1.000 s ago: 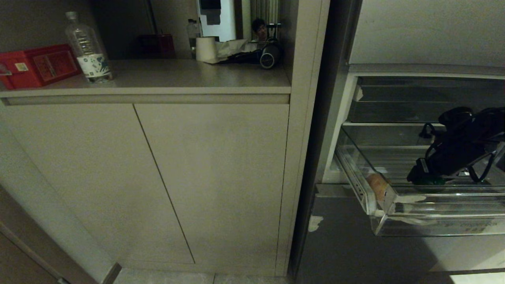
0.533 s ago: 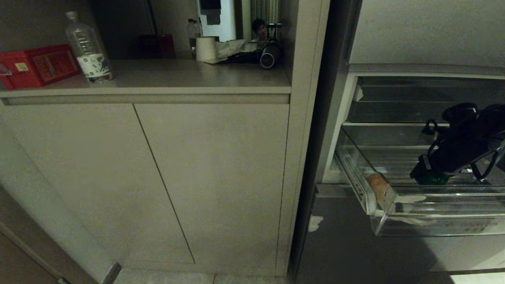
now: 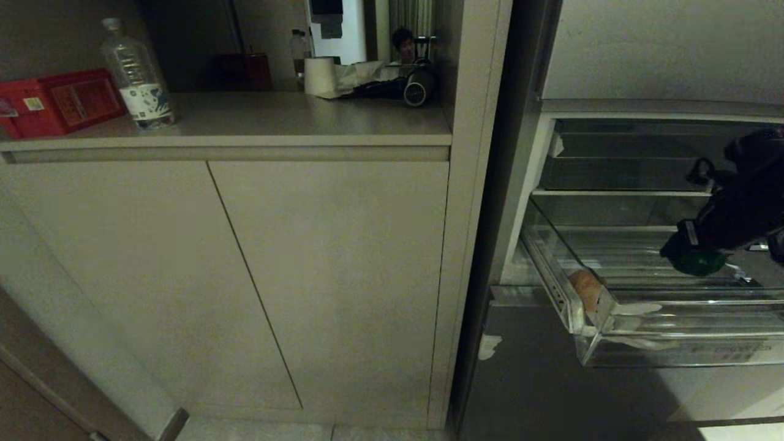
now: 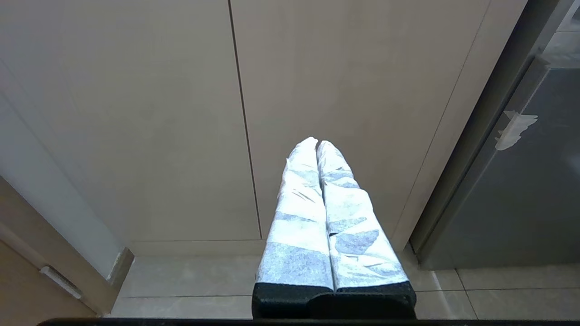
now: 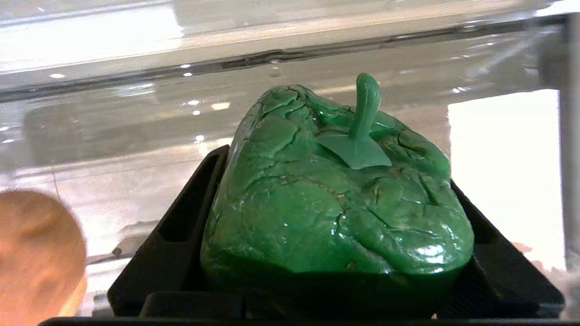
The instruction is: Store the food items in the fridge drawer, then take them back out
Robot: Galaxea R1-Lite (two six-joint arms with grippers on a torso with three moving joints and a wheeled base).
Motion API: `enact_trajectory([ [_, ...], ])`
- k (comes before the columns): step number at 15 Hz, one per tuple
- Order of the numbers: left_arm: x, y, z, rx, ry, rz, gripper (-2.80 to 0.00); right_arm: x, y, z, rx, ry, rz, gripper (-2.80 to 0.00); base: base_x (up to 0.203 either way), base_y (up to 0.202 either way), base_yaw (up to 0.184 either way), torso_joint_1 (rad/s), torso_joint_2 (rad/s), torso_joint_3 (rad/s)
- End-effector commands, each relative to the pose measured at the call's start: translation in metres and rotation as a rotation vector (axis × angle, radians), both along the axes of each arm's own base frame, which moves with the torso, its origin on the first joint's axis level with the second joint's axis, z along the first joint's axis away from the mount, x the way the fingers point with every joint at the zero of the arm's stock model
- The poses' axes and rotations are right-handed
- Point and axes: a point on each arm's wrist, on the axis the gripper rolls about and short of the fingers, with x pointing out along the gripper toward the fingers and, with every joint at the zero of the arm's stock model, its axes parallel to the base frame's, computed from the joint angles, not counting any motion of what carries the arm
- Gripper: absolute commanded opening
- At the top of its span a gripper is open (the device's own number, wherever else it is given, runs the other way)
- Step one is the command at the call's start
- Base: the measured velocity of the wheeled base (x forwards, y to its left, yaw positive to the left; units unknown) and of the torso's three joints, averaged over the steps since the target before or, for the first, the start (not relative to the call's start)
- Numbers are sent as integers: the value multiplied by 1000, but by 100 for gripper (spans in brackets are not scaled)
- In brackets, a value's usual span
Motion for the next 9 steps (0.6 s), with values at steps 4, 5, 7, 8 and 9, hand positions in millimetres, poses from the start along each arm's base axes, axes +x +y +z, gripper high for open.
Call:
enact_trajectory([
  [4, 0, 0, 0, 0, 1, -1, -280, -55, 9, 46, -27, -92, -18, -280, 0, 0, 0, 0, 0, 0],
  [5, 0, 0, 0, 0, 1, 0, -280, -66, 10, 52, -31, -105, -23, -280, 0, 0, 0, 0, 0, 0],
  [7, 0, 0, 0, 0, 1, 0, -280, -88, 13, 61, -37, -127, -37, -280, 0, 0, 0, 0, 0, 0],
  [8, 0, 0, 0, 0, 1, -1, -280, -102, 16, 65, -39, -137, -41, -280, 0, 0, 0, 0, 0, 0],
  [9, 0, 0, 0, 0, 1, 0, -280, -114, 18, 67, -41, -150, -46, -280, 0, 0, 0, 0, 0, 0],
])
